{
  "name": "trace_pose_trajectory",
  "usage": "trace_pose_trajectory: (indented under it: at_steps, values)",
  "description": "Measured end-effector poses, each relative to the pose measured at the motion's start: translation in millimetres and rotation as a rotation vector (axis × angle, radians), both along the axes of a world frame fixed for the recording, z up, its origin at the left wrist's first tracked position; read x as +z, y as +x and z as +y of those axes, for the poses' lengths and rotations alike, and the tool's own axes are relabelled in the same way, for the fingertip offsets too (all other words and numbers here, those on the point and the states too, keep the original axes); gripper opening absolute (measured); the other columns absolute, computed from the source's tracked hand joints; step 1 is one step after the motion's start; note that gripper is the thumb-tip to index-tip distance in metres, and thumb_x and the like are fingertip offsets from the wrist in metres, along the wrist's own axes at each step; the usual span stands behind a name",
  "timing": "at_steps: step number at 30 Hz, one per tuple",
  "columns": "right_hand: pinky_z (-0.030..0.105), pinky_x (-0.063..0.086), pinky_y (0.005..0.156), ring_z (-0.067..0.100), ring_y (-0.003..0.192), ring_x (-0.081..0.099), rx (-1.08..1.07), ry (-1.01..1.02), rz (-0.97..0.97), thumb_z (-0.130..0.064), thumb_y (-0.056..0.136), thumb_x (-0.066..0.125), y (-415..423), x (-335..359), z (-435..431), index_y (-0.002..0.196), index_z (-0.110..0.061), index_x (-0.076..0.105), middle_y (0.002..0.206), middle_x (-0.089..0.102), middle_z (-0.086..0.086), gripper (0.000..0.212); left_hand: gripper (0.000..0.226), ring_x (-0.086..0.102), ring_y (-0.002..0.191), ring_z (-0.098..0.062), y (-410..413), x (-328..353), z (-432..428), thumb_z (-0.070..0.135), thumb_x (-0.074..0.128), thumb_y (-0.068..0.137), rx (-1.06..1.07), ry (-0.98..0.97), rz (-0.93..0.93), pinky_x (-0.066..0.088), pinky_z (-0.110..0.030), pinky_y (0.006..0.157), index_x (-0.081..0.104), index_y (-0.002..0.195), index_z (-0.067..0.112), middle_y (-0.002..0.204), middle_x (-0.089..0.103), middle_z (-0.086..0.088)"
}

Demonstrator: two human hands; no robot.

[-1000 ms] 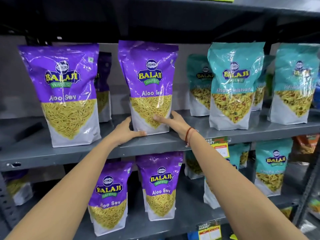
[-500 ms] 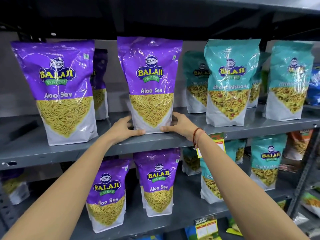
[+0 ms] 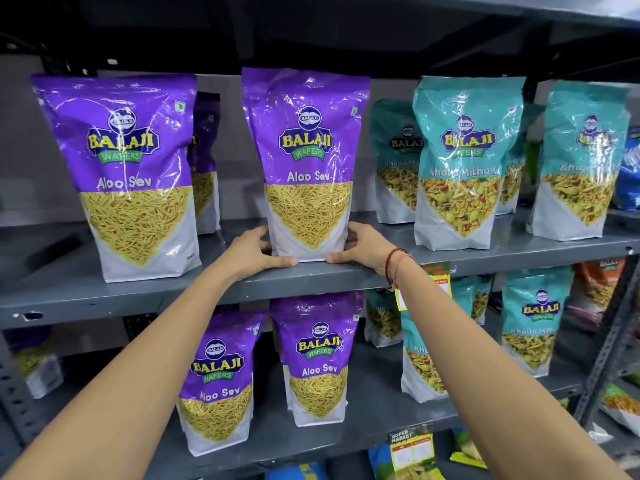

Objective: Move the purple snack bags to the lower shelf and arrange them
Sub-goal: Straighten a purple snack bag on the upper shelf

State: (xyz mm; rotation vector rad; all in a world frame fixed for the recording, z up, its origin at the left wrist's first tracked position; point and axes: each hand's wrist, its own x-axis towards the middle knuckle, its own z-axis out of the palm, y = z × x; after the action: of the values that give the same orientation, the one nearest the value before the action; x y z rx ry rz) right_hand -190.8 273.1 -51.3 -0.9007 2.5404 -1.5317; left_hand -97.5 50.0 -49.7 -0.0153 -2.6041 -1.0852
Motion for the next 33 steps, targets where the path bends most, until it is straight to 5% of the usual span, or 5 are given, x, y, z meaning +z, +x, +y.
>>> trace_pose_trajectory:
  at_steps: [10, 15, 20, 26, 33]
  values:
    - [0.046, 0.044, 0.108, 0.028, 0.122, 0.056, -0.072, -0.004, 0.052, -0.018, 0.062, 0.088, 24, 3, -2, 0.133, -0.006, 0.046, 0.134, 0.059, 0.011, 0.083, 0.092, 0.048, 0.128, -0.018, 26, -4, 4, 0.052, 0.074, 0.066, 0.029, -0.031, 0.019, 0.036, -0.028, 0.100, 0.030, 0.142, 0.025, 0.140, 0.052, -0.004]
    - [0.042, 0.045, 0.099, 0.034, 0.110, 0.056, -0.449, -0.364, 0.450, -0.019, 0.074, 0.079, 78, -1, -33, 0.125, -0.003, 0.053, 0.119, 0.055, 0.021, 0.060, 0.041, 0.062, 0.101, -0.004, 77, -8, -19, 0.025, 0.070, 0.079, 0.172, 0.132, 0.466, 0.044, -0.014, 0.083, 0.058, 0.118, 0.019, 0.114, 0.067, -0.001]
    - [0.033, 0.048, 0.089, 0.023, 0.093, 0.057, -0.117, -0.277, 0.407, -0.022, 0.078, 0.076, 116, 5, -107, 0.120, -0.004, 0.057, 0.112, 0.060, 0.015, 0.049, 0.027, 0.058, 0.081, 0.003, 128, -7, -84, 0.020, 0.071, 0.075, 0.495, 0.166, 0.842, 0.048, -0.014, 0.070, 0.058, 0.099, 0.023, 0.095, 0.064, -0.001]
    - [0.039, 0.032, 0.112, 0.032, 0.137, 0.038, 0.131, 0.079, 0.244, -0.043, 0.077, 0.075, 111, 3, -181, 0.149, -0.006, 0.018, 0.151, 0.036, 0.018, 0.099, 0.104, 0.040, 0.133, -0.022, 136, -9, -168, 0.033, 0.084, 0.062, 0.454, 0.048, 0.228, 0.034, -0.043, 0.112, 0.022, 0.144, 0.016, 0.150, 0.036, -0.007]
    - [0.035, 0.040, 0.106, 0.026, 0.129, 0.049, 0.231, 0.105, 0.113, -0.046, 0.074, 0.076, 95, 6, -212, 0.144, -0.014, 0.028, 0.145, 0.049, 0.009, 0.090, 0.079, 0.056, 0.113, -0.010, 123, -6, -190, 0.041, 0.084, 0.058, 0.251, 0.029, 0.081, 0.044, -0.026, 0.096, 0.046, 0.126, 0.026, 0.129, 0.059, 0.005]
